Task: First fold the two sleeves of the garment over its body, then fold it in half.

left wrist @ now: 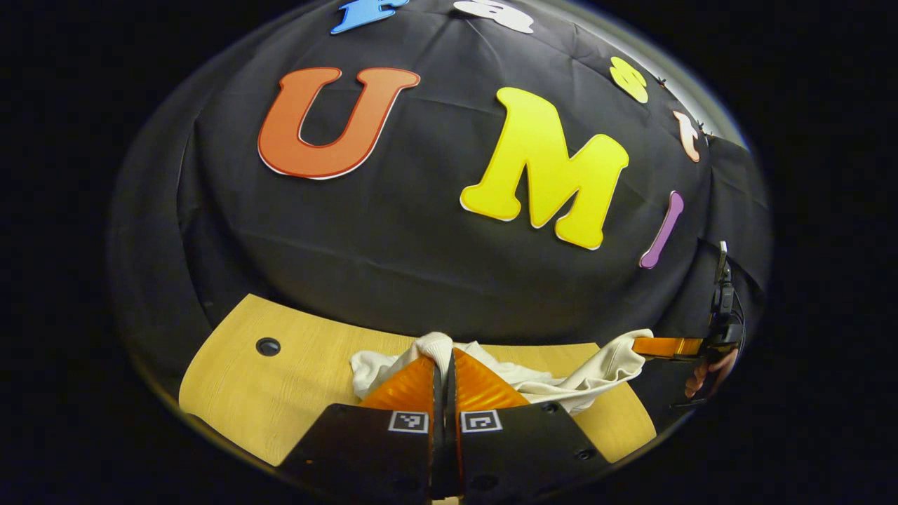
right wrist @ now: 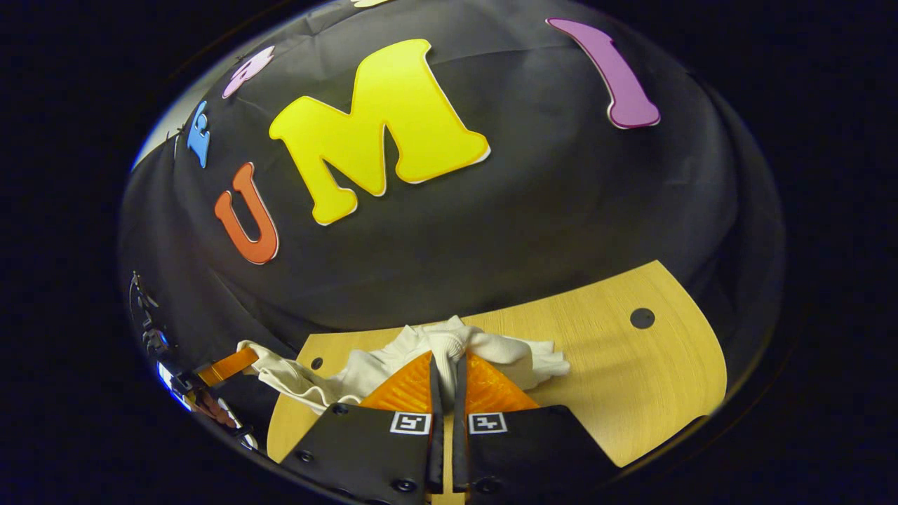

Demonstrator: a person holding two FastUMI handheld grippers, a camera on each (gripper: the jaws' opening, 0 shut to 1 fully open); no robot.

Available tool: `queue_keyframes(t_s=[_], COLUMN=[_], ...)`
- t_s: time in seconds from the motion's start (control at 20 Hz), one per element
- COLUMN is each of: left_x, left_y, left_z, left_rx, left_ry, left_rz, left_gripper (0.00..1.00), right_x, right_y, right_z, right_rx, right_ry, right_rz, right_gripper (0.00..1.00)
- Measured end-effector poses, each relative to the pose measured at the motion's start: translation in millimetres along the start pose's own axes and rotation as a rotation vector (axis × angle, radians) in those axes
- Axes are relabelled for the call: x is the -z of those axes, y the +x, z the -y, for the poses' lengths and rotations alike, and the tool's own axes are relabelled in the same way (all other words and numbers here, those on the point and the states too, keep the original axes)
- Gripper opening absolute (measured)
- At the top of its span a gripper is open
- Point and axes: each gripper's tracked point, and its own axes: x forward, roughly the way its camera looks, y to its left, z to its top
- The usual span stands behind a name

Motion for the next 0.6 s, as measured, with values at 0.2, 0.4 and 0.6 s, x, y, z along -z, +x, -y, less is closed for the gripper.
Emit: queue_keyframes(t_s=[0.2,0.4,0.6], left_x=[-3,38,85], left_y=[59,123,176], left_z=[-15,-45,-68], left_rx=[-0.013,-0.054,-0.077], left_ry=[0.040,0.083,0.090], left_rz=[0.007,-0.067,-0.109], left_gripper=[0.03,0.02,0.03], right_x=[-18,5,37], right_y=[63,139,201], right_z=[14,34,57], right_rx=[0.008,0.015,0.048], right_ry=[-0.021,-0.111,-0.069], right_rz=[0.025,-0.007,-0.035], right_gripper=[0.05,0.05,0.06])
